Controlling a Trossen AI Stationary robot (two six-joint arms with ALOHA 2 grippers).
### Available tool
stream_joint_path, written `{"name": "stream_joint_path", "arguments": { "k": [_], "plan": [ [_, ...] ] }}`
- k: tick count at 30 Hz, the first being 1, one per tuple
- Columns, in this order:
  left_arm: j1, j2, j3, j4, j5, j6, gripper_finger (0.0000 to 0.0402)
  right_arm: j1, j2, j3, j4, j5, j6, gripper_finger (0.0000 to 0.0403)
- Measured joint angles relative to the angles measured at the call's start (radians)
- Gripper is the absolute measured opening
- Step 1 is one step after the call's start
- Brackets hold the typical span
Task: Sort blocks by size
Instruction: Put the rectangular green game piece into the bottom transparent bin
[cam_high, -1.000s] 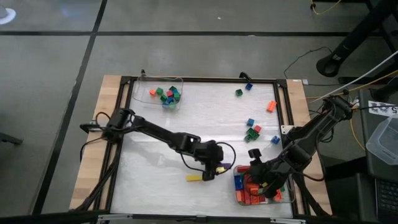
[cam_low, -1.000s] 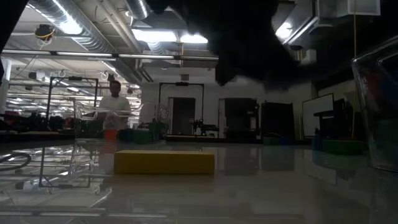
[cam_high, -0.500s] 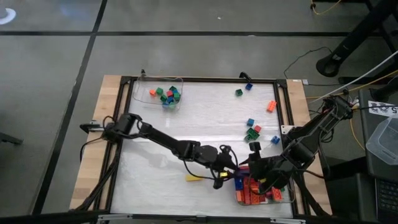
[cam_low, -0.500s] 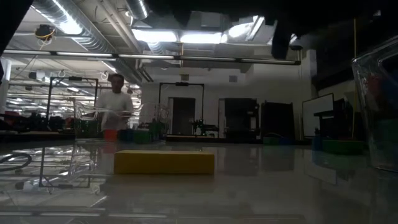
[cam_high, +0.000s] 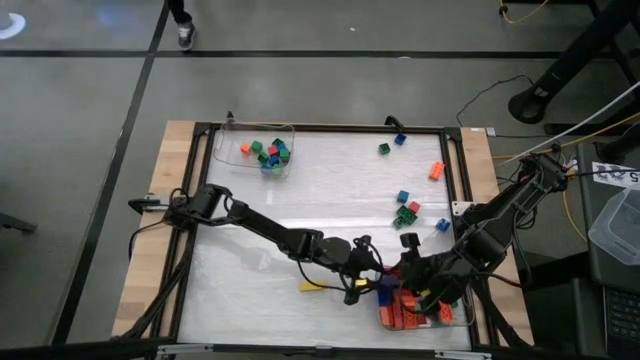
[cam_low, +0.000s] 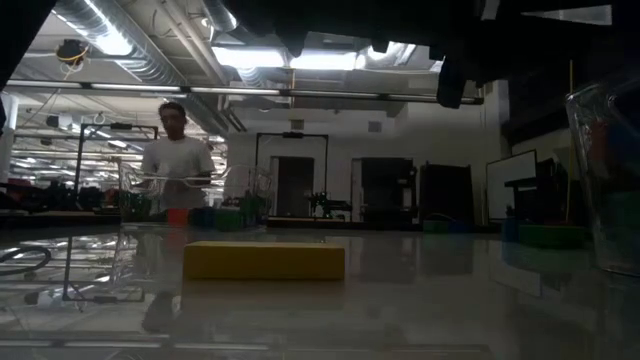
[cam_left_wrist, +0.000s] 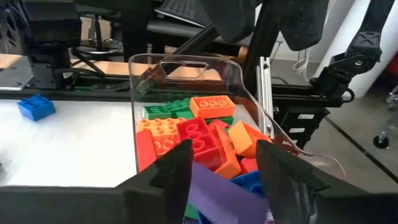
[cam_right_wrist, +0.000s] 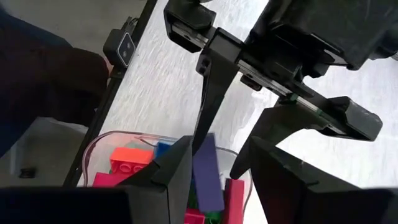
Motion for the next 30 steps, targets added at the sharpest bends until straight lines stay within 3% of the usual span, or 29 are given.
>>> {"name": "stream_joint_path", "arguments": {
  "k": [5,9,17,23,30],
  "plan": [
    [0.006,-0.005,0.0,-0.003,-0.002,-0.001,0.0177,0.0,0.0,0.0,-0.02,0.001,0.006,0.0159],
    [0.013,-0.053,0.001,-0.058,-0.002,-0.008,0.0172,0.0,0.0,0.0,-0.095,0.039,0.101,0.0159],
    [0.044,-0.254,0.002,-0.48,-0.003,0.032,0.0152,-0.026,-0.006,0.0,-0.49,0.145,0.389,0.0159],
    [0.05,-0.382,0.002,-0.598,-0.026,0.079,0.0145,-0.162,-0.04,-0.001,-0.718,0.138,0.544,0.0159],
    [0.027,-0.496,-0.035,-0.702,-0.188,0.074,0.0145,-0.408,-0.125,-0.104,-0.587,0.01,0.426,0.0159]
  ]
}}
